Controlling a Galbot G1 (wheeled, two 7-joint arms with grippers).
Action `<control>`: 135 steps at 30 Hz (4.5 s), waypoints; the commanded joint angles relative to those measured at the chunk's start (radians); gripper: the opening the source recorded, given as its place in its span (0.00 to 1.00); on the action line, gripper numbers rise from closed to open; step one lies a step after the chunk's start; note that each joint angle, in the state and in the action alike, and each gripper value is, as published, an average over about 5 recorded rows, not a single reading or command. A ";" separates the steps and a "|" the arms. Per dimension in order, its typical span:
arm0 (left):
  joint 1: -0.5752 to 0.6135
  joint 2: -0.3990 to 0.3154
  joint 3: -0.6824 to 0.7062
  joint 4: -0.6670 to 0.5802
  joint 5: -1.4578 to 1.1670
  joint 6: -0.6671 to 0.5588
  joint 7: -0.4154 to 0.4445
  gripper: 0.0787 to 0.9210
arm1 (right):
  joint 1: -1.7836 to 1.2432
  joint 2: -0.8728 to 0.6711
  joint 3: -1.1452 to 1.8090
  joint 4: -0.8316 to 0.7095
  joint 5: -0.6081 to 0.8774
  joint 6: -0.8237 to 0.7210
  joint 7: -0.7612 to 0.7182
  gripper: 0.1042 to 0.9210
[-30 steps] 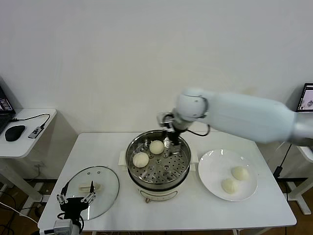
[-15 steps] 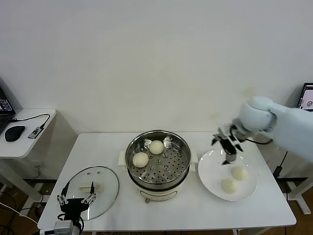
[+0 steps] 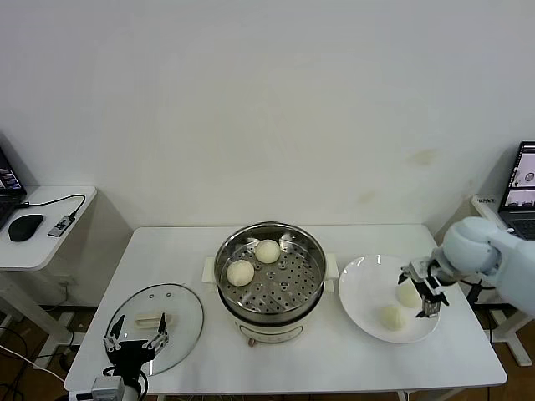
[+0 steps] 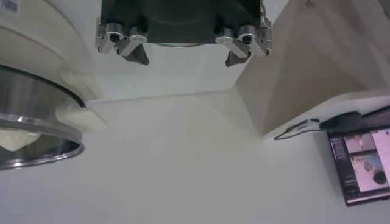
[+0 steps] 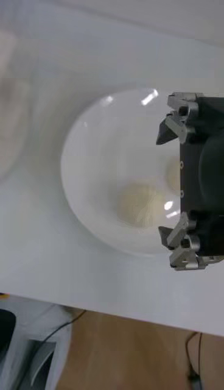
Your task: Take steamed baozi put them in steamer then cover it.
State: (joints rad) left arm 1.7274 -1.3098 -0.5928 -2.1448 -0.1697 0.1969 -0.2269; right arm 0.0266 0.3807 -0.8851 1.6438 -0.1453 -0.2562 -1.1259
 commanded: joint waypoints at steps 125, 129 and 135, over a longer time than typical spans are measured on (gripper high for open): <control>0.000 -0.028 -0.026 -0.013 0.033 -0.024 -0.004 0.88 | 0.568 0.608 -0.431 -0.016 0.121 0.463 0.119 0.86; -0.003 -0.023 -0.028 -0.012 0.030 -0.024 -0.004 0.88 | 0.618 0.513 -0.416 -0.008 0.195 0.292 0.116 0.88; -0.011 -0.012 -0.022 -0.008 0.030 -0.024 -0.003 0.88 | 0.626 0.326 -0.386 0.022 0.277 -0.052 0.148 0.88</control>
State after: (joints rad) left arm 1.7176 -1.3225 -0.6151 -2.1543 -0.1392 0.1727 -0.2307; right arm 0.6073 0.8896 -1.2895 1.6472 0.0403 0.0078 -0.9917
